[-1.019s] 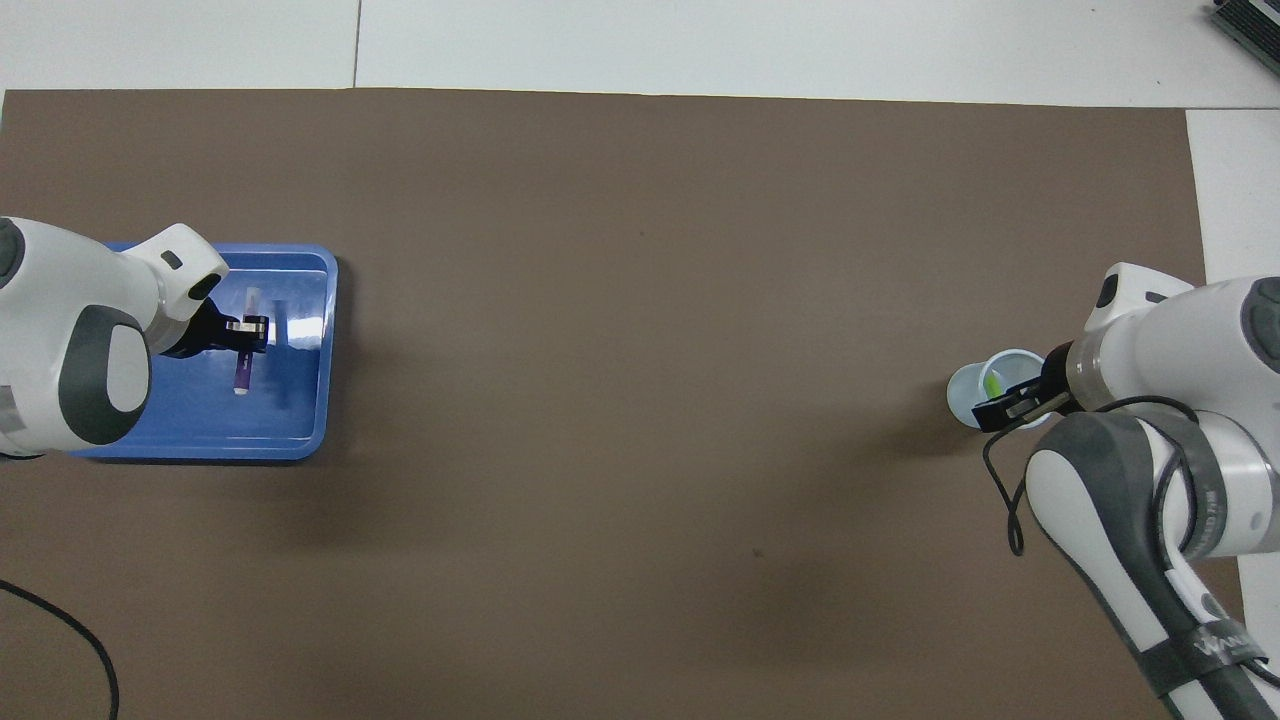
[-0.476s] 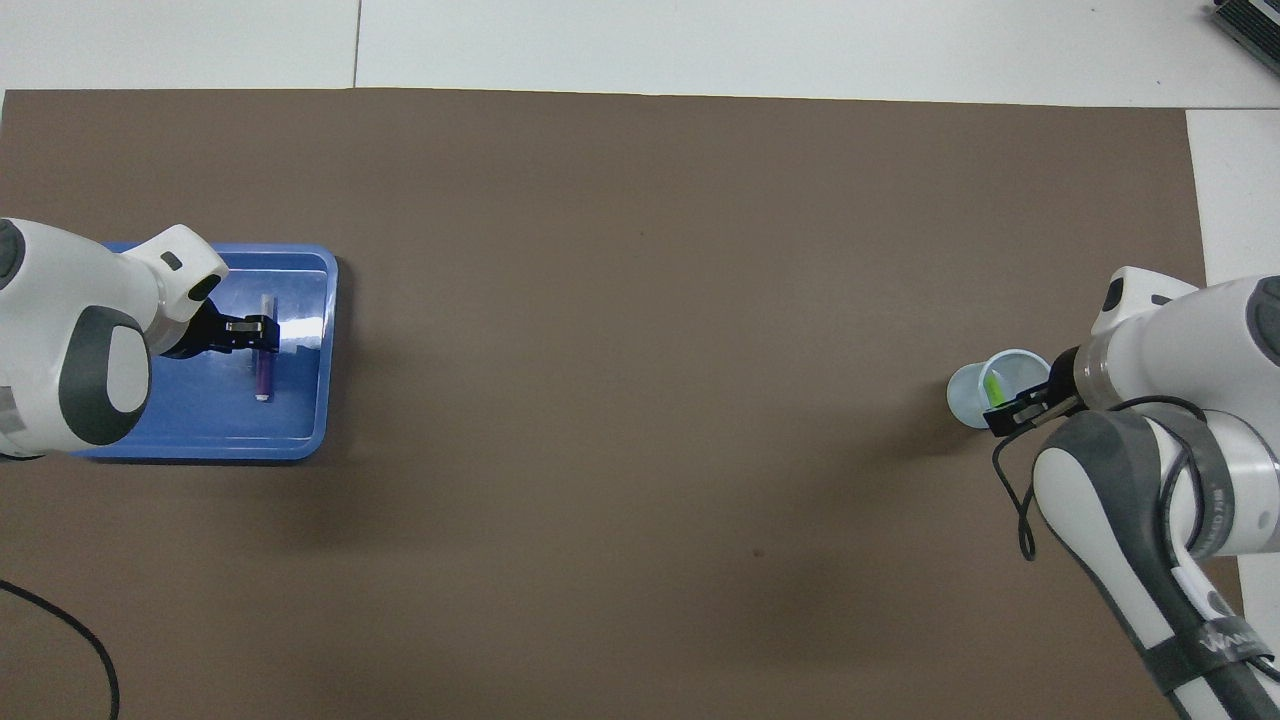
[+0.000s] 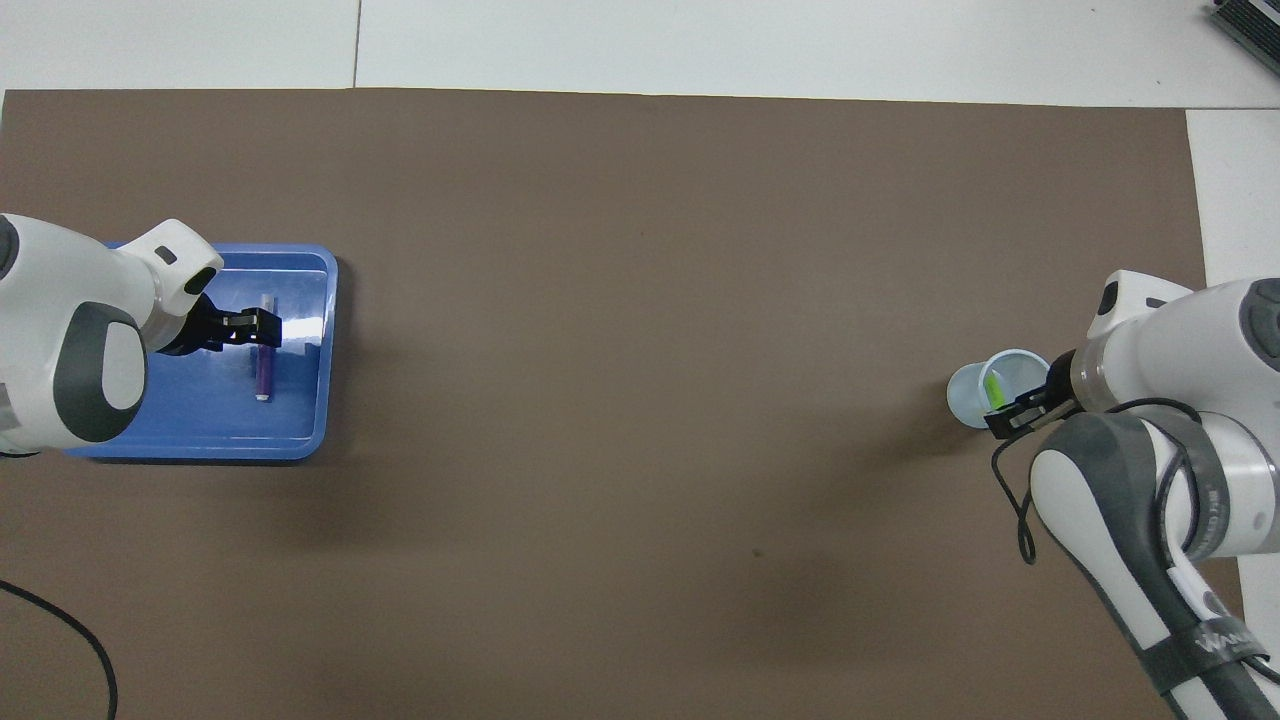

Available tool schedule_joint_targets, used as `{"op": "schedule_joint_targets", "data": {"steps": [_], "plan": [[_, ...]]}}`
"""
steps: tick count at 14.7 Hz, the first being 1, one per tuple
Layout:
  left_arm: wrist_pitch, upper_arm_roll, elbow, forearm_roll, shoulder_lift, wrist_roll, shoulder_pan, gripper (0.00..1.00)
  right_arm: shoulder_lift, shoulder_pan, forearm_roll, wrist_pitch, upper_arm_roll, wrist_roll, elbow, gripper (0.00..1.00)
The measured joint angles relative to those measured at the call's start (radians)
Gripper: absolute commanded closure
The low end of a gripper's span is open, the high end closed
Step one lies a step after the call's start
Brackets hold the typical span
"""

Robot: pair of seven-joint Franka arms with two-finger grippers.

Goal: Right arm passes pens to left for tray arrangement
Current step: 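Open the left gripper to release the pen in the tray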

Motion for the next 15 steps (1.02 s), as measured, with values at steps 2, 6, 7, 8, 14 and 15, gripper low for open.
{"op": "schedule_joint_targets", "data": {"steps": [2,6,7,8,14,15], "plan": [[-0.019,-0.006,0.012,0.000,-0.006,-0.080,-0.001,0.00,0.000,0.000,0.000,0.000,0.000,-0.010,-0.003,0.47],[-0.102,-0.018,0.044,0.000,-0.033,-0.229,-0.003,0.00,0.000,0.000,0.000,0.000,0.001,-0.027,-0.006,0.63],[-0.141,-0.021,0.057,0.000,-0.042,-0.263,-0.005,0.00,0.000,0.000,0.000,0.000,0.001,-0.028,-0.006,0.68],[-0.176,-0.024,0.068,0.000,-0.051,-0.298,-0.009,0.00,0.000,0.000,0.000,0.000,0.001,-0.029,-0.006,0.73],[-0.291,-0.028,0.078,-0.053,-0.098,-0.541,-0.073,0.00,0.000,0.000,0.000,0.000,0.001,-0.034,-0.007,1.00],[-0.298,-0.028,0.079,-0.062,-0.105,-0.588,-0.090,0.00,0.000,0.000,0.000,0.000,0.001,-0.035,-0.007,1.00]]}}
